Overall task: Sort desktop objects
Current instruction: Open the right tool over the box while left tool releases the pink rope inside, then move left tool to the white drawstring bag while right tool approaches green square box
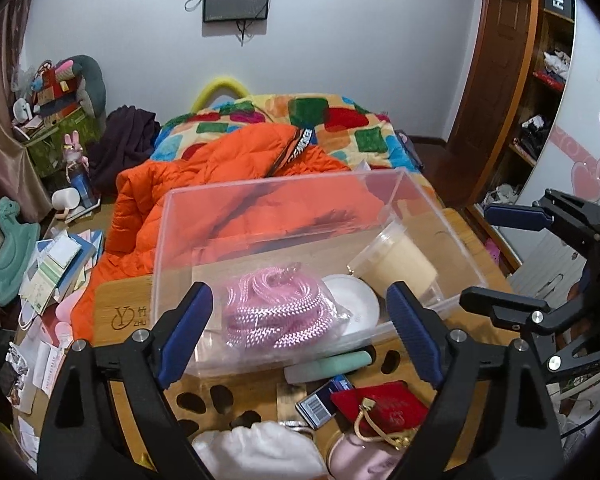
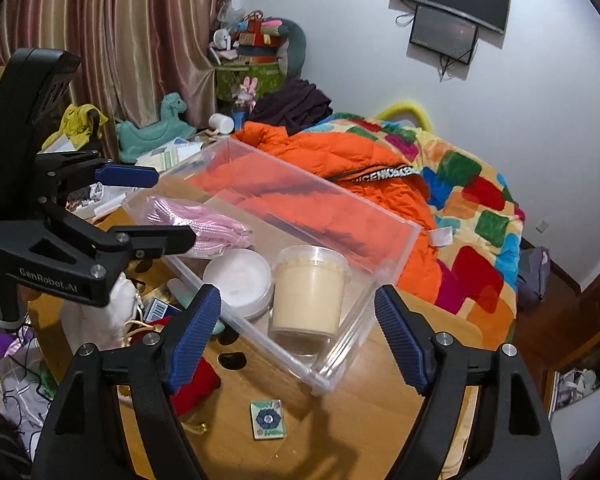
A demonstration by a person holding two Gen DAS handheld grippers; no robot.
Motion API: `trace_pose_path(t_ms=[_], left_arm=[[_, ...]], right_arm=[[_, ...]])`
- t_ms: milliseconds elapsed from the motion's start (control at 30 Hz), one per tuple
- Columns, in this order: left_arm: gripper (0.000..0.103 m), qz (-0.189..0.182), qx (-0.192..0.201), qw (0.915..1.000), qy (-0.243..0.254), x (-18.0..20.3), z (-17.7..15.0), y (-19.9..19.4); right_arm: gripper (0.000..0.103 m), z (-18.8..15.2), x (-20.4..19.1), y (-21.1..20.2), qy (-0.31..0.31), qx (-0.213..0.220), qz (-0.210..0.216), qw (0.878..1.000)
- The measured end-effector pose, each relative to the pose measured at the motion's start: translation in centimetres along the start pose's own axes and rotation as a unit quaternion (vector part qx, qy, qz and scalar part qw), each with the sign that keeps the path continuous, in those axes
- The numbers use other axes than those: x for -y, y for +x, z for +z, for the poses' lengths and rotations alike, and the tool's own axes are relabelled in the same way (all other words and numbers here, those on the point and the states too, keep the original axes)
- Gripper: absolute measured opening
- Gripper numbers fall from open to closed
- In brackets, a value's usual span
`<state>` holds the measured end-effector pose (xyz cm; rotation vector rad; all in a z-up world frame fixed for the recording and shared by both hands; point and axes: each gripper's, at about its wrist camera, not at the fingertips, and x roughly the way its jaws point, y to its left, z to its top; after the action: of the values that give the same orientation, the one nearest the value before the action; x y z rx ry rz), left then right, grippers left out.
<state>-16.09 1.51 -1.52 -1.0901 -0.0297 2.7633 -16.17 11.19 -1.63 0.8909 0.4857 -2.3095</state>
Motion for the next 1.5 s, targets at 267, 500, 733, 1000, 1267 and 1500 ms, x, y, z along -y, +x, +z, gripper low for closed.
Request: trace_pose_path(t_ms=[267,500,733,1000,1267,1500], left_arm=[[0.097,0.005,0.064,0.9978,-0.015,-1.0,-1.0,-4.9],[0.100,0.023,0.084,0.9953,-0.044,-3.3,-3.8,-7.2],[0.100,0.038,0.055,0.9947,-0.078,-6.2,-7.6,-7.5],[0.100,0.036,0.010,0.9959,-0.083,-5.7,-12.3,-5.2],[0.100,0.010,-0.019,0.9972,-0.072,-4.2,-13.1,-2.9],[0.100,-0.002,-0.042,0.9966,-0.070,-3.6,-12.6,-0.9]], right_arm=[[0.084,-1.6,-0.9,-3.7,0.000,0.052,-0.022,0.998],[0.084,-4.4,-2.1,-4.9,0.000,0.074,-0.042,0.996],[0.084,-7.5,-2.8,-3.9,0.016,0.071,-0.051,0.996],[0.084,-10.5,-3.1,-2.6,0.047,0.076,-0.062,0.994],[0.084,-12.1,-1.6,-0.7,0.076,0.037,-0.049,0.995],[0.082,-12.0,-1.0,0.8,0.071,0.026,-0.042,0.996]])
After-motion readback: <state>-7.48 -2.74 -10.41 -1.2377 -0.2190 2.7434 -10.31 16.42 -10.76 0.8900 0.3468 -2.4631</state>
